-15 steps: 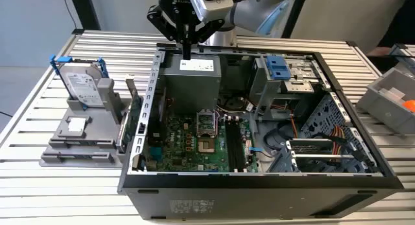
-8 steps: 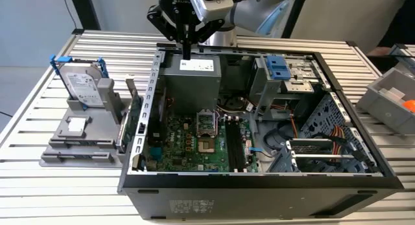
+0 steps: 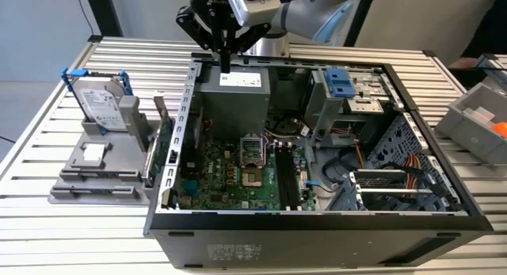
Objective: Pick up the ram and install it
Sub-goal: 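Reach for the ram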
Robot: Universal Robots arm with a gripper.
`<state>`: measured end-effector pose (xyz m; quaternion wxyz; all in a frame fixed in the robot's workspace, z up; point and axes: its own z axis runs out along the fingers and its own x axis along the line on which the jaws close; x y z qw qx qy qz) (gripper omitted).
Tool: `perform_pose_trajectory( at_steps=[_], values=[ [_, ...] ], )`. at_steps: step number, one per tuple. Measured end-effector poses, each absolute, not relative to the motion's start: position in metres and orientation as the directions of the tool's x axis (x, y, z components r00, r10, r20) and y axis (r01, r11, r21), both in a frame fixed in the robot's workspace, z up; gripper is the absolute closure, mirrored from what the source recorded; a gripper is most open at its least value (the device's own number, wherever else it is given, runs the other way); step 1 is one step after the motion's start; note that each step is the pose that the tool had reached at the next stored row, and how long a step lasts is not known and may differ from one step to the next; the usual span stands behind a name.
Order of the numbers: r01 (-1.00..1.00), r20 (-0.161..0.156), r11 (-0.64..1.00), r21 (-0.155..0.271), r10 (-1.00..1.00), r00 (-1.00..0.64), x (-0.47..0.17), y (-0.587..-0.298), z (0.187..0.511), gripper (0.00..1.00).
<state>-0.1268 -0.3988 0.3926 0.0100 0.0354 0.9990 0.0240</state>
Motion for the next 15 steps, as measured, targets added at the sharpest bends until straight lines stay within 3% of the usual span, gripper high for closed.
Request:
perform_pose_trajectory(
  at_steps=[15],
  values=[
    [0.070,-0.018,0.996,0.049,0.071,-0.997,-0.150,-0.399,0.393,1.00]
  ],
)
